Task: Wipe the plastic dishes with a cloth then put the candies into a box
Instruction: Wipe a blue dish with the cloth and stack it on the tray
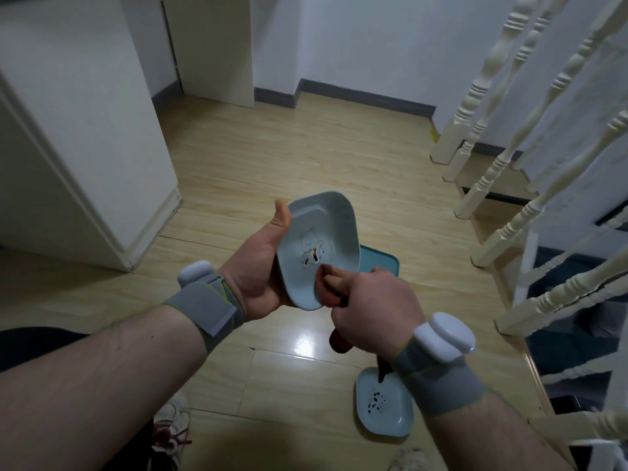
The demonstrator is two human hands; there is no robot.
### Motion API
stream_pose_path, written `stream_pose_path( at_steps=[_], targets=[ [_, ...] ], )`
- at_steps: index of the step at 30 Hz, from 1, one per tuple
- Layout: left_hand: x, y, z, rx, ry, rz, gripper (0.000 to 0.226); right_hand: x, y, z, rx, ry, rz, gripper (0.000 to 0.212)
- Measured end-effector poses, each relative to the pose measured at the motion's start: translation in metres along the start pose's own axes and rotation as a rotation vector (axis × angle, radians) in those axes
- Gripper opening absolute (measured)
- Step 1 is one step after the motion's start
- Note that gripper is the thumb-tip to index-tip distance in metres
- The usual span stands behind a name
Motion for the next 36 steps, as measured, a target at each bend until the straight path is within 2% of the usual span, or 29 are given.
stream_pose_path(
  at_steps=[2,4,5,6,8,9,11,15,17,19,22,26,29,31,33,36],
  targets=[
    [-0.001,0.001,0.001,-0.018,0.011,0.001,0.065,-0.002,-0.011,-0.005,0.034,0.026,0.045,0.037],
    [0.003,0.001,0.003,-0.046,0.042,-0.023,0.07,-0.008,-0.03,-0.017,0.103,-0.021,0.185,0.024],
    [0.005,0.001,0.004,-0.052,0.053,-0.03,0.073,-0.012,-0.033,-0.019,0.12,-0.051,0.248,0.028],
    [0.006,0.001,0.004,-0.055,0.055,-0.032,0.075,-0.014,-0.033,-0.019,0.124,-0.07,0.274,0.04],
    [0.006,-0.002,0.002,-0.038,0.031,-0.019,0.076,-0.02,-0.019,-0.01,0.107,-0.055,0.191,0.064],
    [0.005,-0.003,0.001,-0.02,0.01,-0.005,0.076,-0.02,-0.01,-0.006,0.084,-0.029,0.118,0.066],
    [0.003,-0.005,-0.001,-0.003,-0.001,0.011,0.073,-0.016,0.0,-0.002,0.032,0.023,0.018,0.059],
    [0.003,0.003,0.0,-0.034,0.051,-0.005,0.071,-0.012,-0.032,-0.021,0.124,0.037,0.19,0.036],
    [0.005,0.007,-0.001,-0.03,0.073,-0.012,0.065,-0.016,-0.04,-0.026,0.19,0.054,0.203,0.042],
    [0.008,0.006,-0.003,0.004,0.076,0.005,0.062,-0.02,-0.028,-0.019,0.201,0.116,0.136,0.055],
    [0.009,0.004,-0.007,0.099,0.06,0.035,0.066,-0.021,-0.001,-0.008,0.125,0.206,0.008,0.053],
    [0.009,0.013,-0.007,0.109,0.051,0.006,0.063,-0.02,-0.002,-0.011,0.105,0.412,0.09,0.035],
    [0.006,0.015,-0.009,0.09,0.005,0.095,0.059,-0.013,-0.003,-0.011,0.098,0.522,0.153,0.02],
    [0.0,0.012,-0.009,-0.02,-0.001,0.184,0.063,-0.001,-0.003,-0.011,0.054,0.565,0.221,0.02],
    [-0.003,0.011,-0.007,-0.243,0.038,0.265,0.08,0.011,-0.011,-0.014,0.046,0.592,0.318,0.02],
    [-0.009,0.006,-0.005,-0.391,0.026,0.2,0.095,0.02,-0.029,-0.021,0.106,0.602,0.405,0.012]
  ],
)
Point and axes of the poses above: each hand's wrist, its own z-axis towards the middle knuckle, its own x-axis out of the back of the hand, y = z × x, the point moved 6 cm from there along z, towards the middle knuckle, and after that the axes turned 9 degrees about -x, right-handed, at the moved point
